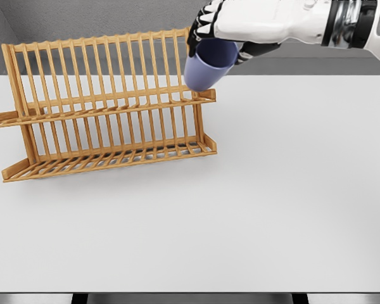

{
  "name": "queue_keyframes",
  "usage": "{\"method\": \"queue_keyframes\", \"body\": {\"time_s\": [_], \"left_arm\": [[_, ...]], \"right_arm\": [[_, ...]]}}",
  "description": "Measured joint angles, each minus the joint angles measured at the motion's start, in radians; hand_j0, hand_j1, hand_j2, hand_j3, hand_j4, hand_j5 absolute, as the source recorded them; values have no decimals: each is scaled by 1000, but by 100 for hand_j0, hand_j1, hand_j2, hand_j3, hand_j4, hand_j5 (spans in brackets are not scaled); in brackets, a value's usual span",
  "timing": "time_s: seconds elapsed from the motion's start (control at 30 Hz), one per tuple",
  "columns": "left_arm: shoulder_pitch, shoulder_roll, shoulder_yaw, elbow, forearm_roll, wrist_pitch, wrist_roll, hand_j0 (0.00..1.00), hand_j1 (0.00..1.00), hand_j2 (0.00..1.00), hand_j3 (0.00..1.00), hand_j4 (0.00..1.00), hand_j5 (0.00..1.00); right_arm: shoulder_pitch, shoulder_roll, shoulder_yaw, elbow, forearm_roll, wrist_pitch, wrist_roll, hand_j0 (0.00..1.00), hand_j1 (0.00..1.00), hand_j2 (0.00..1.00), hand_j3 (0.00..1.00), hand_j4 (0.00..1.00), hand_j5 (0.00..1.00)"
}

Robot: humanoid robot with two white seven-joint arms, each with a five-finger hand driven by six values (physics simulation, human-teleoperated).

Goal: Right arm put cup on second shelf

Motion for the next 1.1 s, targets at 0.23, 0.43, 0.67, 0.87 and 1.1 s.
{"method": "queue_keyframes", "body": {"time_s": [0.23, 0.43, 0.67, 0.87, 1.1], "left_arm": [[0, 0, 0, 0, 0, 0, 0, 100, 100, 100, 100, 100, 100], [0, 0, 0, 0, 0, 0, 0, 100, 100, 100, 100, 100, 100], [0, 0, 0, 0, 0, 0, 0, 100, 100, 100, 100, 100, 100], [0, 0, 0, 0, 0, 0, 0, 100, 100, 100, 100, 100, 100], [0, 0, 0, 0, 0, 0, 0, 100, 100, 100, 100, 100, 100]], "right_arm": [[5, 18, 18, -19, 12, 0, 0, 58, 58, 58, 58, 58, 58], [8, 26, 44, -18, 26, 2, -5, 59, 59, 59, 59, 59, 59], [14, 27, 62, -15, 44, 3, -4, 86, 86, 86, 86, 86, 86], [18, 14, 16, -25, 44, 0, 0, 100, 100, 100, 100, 100, 100], [497, -177, -509, -8, 39, 1, 0, 100, 100, 100, 100, 100, 100]]}}
